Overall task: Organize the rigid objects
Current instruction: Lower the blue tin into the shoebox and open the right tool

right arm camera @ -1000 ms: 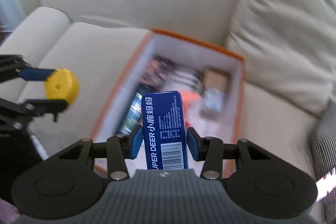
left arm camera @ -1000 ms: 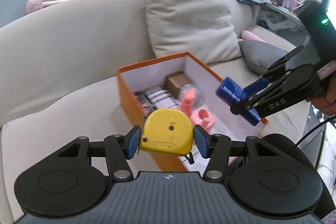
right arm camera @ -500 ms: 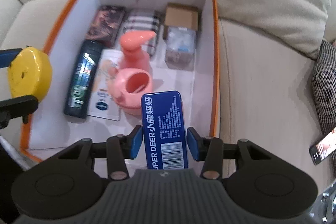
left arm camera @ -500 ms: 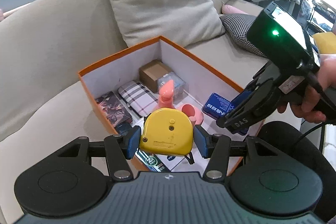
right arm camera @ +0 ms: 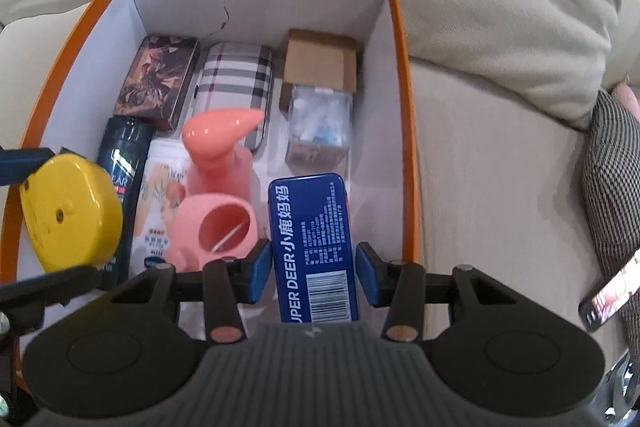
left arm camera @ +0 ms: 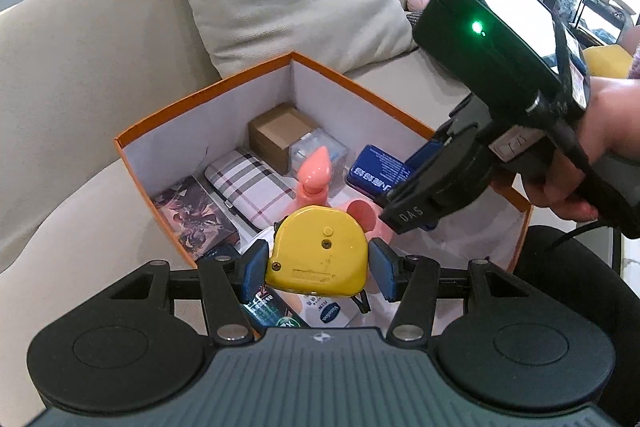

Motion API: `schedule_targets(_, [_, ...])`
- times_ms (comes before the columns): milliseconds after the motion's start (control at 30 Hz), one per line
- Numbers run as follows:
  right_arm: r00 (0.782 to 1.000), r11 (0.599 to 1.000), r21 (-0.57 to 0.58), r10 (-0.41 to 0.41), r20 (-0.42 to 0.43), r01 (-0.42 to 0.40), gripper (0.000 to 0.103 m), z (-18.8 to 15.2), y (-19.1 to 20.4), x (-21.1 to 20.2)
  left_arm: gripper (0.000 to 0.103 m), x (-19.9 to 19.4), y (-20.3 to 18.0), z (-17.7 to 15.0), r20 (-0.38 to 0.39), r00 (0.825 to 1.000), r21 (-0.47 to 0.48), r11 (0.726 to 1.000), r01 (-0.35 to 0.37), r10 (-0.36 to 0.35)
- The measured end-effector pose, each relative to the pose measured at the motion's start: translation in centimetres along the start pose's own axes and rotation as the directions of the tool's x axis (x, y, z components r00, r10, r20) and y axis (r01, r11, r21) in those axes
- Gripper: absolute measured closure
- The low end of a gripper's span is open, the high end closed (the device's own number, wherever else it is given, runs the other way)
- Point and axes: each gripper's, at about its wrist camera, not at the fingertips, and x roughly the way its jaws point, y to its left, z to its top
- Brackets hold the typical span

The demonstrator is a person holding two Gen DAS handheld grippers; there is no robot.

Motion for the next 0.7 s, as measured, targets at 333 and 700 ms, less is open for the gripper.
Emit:
schedule_targets(333, [0.998, 0.999, -0.045, -0.005, 0.067, 0.008, 0.054, 0.6, 0.3, 0.5, 0.041, 0.3, 0.5, 0.0, -0.014, 1.000, -0.009, 1.000, 0.000, 0.000])
schedule_targets(700, [0.992, 0.994, -0.100, 0.052, 0.117, -0.040, 0.054, -0.5, -0.6, -1.5, 0.040, -0.2, 0.0, 0.0, -0.012, 1.000, -0.002, 1.000, -0.002, 0.002])
